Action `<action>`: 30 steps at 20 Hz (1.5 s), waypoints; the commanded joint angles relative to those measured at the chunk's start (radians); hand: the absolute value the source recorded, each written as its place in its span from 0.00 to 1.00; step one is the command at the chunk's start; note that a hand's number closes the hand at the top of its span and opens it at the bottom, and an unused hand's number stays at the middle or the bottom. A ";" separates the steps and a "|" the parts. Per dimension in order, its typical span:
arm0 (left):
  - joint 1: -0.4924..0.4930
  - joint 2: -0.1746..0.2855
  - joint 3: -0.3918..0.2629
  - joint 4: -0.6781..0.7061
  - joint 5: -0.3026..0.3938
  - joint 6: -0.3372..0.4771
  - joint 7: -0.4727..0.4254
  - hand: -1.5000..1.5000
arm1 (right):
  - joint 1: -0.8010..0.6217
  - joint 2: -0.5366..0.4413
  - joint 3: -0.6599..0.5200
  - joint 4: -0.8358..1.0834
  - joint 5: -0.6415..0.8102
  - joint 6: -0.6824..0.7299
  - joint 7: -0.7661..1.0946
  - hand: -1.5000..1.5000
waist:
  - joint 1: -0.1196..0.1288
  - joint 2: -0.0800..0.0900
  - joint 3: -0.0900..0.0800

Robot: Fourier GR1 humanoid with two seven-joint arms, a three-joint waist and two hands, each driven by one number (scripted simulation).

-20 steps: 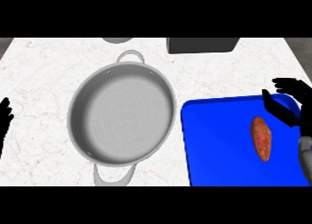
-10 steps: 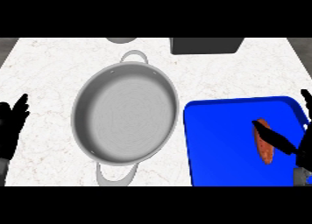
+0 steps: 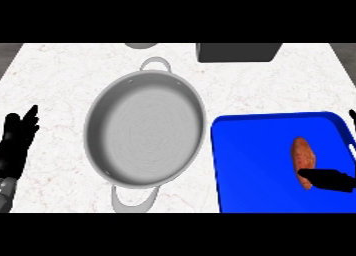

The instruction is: Pick the sweet potato from the tray and place it in the pot

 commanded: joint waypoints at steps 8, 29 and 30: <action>0.001 -0.062 -0.032 -0.005 -0.047 0.012 -0.003 0.50 | -0.149 0.025 0.056 -0.150 -0.232 0.469 0.495 0.00 | 0.020 0.004 0.003; -0.007 -0.068 0.069 -0.029 -0.097 -0.068 0.053 0.50 | -0.107 0.085 -0.034 0.207 -0.141 0.385 0.228 0.00 | 0.018 0.005 0.006; 0.012 -0.095 0.037 -0.116 -0.139 -0.010 0.123 0.50 | -0.157 0.127 0.005 0.196 -0.108 0.393 0.294 0.00 | 0.022 0.004 0.007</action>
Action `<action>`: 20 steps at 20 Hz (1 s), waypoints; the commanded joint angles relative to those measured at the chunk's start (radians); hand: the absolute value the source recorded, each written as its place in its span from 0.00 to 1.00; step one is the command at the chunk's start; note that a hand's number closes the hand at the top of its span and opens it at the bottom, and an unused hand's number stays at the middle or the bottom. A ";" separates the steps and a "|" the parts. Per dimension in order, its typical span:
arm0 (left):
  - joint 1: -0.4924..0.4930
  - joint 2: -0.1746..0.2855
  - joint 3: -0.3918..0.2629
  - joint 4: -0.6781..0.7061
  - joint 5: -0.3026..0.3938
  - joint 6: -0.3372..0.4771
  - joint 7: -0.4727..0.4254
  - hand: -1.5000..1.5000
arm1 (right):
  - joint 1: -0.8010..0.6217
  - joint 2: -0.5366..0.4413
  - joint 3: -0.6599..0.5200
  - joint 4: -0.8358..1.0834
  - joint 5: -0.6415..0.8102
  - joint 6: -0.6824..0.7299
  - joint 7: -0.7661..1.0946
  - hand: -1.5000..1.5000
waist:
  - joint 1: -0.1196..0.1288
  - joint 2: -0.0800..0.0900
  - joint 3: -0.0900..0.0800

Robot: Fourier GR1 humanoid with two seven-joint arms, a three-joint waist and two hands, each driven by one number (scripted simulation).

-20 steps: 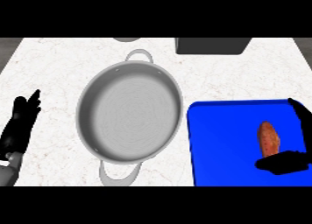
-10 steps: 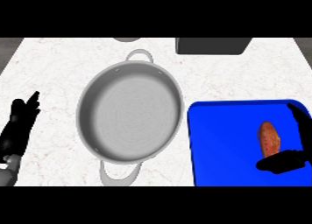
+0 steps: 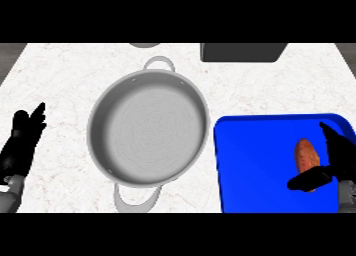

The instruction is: Pick the sweet potato from the tray and place it in the pot

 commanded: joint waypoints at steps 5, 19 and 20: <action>-0.025 -0.045 0.060 0.029 -0.048 -0.059 0.013 0.50 | -0.033 0.018 -0.048 0.078 0.055 0.058 0.023 0.00 | -0.004 0.000 0.000; -0.049 -0.104 0.139 0.014 -0.134 -0.122 0.063 0.50 | -0.023 0.115 -0.085 0.189 0.104 0.054 -0.026 0.00 | -0.004 -0.001 0.000; 0.082 -0.141 0.103 -0.065 -0.148 -0.080 0.001 0.50 | -0.058 0.152 -0.069 0.232 0.121 0.019 -0.010 0.00 | 0.003 -0.001 0.000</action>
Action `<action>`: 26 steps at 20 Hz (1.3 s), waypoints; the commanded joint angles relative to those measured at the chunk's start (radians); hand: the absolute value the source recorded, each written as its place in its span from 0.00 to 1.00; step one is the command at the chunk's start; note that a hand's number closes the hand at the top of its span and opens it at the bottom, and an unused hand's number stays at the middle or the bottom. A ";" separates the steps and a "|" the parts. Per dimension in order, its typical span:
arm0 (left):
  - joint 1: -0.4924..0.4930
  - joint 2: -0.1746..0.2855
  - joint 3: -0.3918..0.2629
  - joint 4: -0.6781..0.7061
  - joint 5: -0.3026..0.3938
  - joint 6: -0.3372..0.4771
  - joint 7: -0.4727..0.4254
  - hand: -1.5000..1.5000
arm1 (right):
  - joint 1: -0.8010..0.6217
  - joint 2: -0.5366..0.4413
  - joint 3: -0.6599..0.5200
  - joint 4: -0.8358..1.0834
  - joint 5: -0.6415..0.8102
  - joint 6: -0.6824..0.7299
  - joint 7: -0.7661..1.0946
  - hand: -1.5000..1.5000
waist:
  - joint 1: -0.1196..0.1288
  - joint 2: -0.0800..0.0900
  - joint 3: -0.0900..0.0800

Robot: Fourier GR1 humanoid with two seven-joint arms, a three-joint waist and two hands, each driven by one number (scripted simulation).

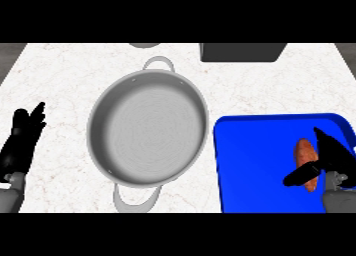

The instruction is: Pick the sweet potato from the tray and place it in the pot

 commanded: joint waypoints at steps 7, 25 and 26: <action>0.032 -0.035 0.083 -0.038 -0.048 -0.076 -0.009 0.50 | -0.015 0.047 -0.049 0.197 0.059 -0.077 -0.120 0.00 | 0.002 0.000 0.000; -0.037 -0.087 0.164 0.049 -0.113 -0.149 -0.025 0.50 | -0.028 -0.035 -0.035 0.123 0.202 -0.062 -0.211 1.00 | -0.005 0.000 0.000; 0.030 -0.142 0.112 -0.020 -0.156 -0.101 -0.015 0.50 | -0.053 0.006 -0.012 0.139 0.240 -0.118 -0.192 1.00 | 0.000 0.000 0.000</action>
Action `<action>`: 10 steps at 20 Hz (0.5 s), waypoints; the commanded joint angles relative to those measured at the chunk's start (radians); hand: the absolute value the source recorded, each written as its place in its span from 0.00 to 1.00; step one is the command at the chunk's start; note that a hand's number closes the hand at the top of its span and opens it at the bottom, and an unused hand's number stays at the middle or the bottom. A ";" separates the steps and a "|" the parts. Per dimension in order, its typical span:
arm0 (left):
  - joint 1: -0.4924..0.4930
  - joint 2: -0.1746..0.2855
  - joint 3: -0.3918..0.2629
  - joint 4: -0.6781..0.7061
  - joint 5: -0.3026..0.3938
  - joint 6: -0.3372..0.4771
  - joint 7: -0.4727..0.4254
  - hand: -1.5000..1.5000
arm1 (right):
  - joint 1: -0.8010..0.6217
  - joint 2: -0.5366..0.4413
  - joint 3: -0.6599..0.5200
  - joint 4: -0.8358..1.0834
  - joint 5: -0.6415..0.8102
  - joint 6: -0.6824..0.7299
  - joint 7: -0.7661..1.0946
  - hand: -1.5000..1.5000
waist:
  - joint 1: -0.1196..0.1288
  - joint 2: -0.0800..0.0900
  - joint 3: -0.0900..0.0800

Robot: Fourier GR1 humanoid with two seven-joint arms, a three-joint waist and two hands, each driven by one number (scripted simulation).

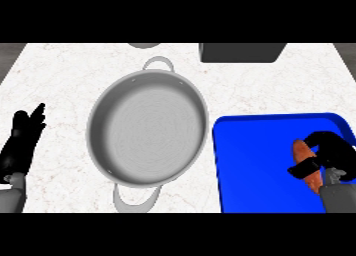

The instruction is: Pick the sweet potato from the tray and place it in the pot

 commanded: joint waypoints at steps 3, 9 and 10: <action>0.015 0.002 0.020 -0.089 0.001 -0.024 0.066 0.50 | -0.008 -0.017 0.008 -0.112 0.076 0.014 0.067 1.00 | 0.002 0.001 0.003; 0.017 -0.023 0.002 -0.005 -0.016 -0.004 -0.002 0.50 | 0.019 -0.144 0.239 -0.199 0.029 0.091 -0.424 1.00 | 0.006 0.001 0.003; 0.018 -0.020 0.005 -0.003 -0.020 -0.003 -0.023 0.50 | 0.029 -0.160 0.252 -0.218 0.064 0.053 -0.448 1.00 | 0.001 0.001 0.003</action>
